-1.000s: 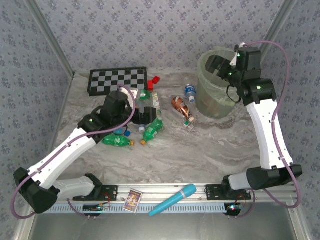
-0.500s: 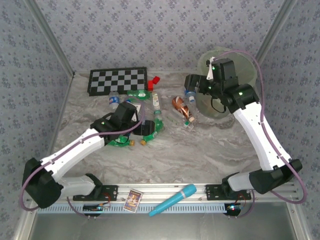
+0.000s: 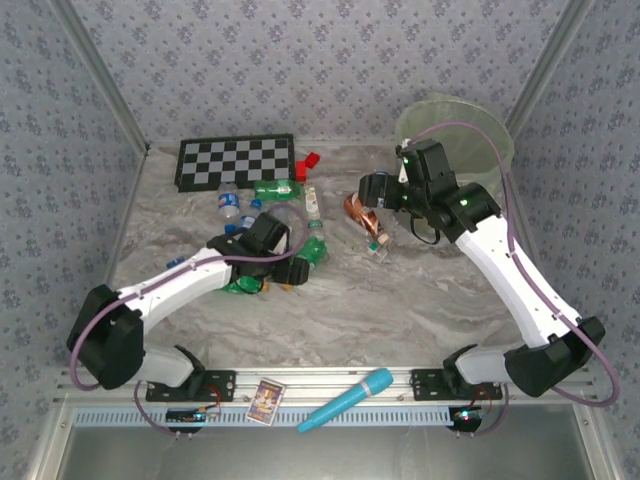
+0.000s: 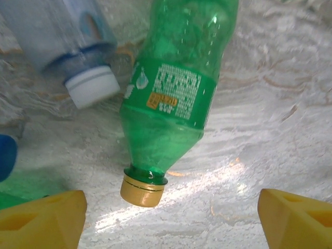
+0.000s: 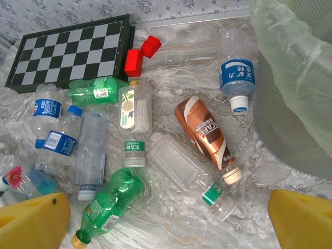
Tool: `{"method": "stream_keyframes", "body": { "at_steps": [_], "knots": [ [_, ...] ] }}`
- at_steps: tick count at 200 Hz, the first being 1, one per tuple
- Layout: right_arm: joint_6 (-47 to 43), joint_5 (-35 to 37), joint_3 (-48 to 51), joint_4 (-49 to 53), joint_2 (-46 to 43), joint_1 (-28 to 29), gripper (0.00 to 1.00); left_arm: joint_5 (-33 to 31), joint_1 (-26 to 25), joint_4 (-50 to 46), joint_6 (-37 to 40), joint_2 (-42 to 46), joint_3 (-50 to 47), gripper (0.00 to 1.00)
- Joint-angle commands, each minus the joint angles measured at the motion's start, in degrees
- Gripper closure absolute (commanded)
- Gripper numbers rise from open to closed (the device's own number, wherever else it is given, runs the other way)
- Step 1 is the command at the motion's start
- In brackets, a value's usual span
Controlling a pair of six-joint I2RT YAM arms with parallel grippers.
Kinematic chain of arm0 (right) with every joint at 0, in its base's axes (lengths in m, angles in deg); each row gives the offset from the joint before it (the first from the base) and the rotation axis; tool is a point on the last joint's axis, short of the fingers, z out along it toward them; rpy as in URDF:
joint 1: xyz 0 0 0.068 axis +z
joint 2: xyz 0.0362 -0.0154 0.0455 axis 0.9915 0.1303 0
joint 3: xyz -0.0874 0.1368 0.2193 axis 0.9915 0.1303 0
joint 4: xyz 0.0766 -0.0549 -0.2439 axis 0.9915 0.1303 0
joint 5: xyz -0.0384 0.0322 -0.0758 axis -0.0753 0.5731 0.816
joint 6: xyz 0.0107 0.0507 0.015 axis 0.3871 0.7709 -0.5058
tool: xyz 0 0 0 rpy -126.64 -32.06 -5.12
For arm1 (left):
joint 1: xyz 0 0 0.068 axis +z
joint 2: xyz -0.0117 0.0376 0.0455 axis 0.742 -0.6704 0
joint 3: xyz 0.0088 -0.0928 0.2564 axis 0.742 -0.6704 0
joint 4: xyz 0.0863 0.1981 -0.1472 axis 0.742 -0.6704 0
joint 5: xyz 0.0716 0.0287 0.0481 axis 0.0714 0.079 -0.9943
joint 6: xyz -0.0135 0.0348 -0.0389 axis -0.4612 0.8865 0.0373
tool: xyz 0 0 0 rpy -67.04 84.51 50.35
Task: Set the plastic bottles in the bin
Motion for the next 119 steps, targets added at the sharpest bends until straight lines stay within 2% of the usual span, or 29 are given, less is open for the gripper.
{"method": "stream_keyframes", "body": {
  "at_steps": [1, 29, 57, 85, 119],
  "knots": [
    [1.70, 0.48, 1.97, -2.16, -3.03, 0.45, 0.00, 3.40, 0.06, -0.70, 1.98, -3.16, 0.08, 0.18],
    [1.89, -5.05, 3.53, -2.86, -4.67, -0.14, 0.00, 1.12, -0.05, -2.05, 0.89, -6.59, 1.50, 0.21],
    [0.25, -7.43, 2.78, -2.33, -4.73, -2.00, 0.00, -0.05, -0.23, 0.34, 0.60, -9.44, 0.88, 0.21],
    [0.45, -11.36, 2.20, -2.81, -3.45, -5.31, 0.00, 0.12, -0.40, 1.30, 1.81, -14.35, 2.52, 0.27],
    [0.67, -8.46, 0.67, -2.62, -1.40, -5.79, 0.00, 0.67, -1.90, 1.23, 3.08, -16.52, 4.95, 0.31]
  ]
}}
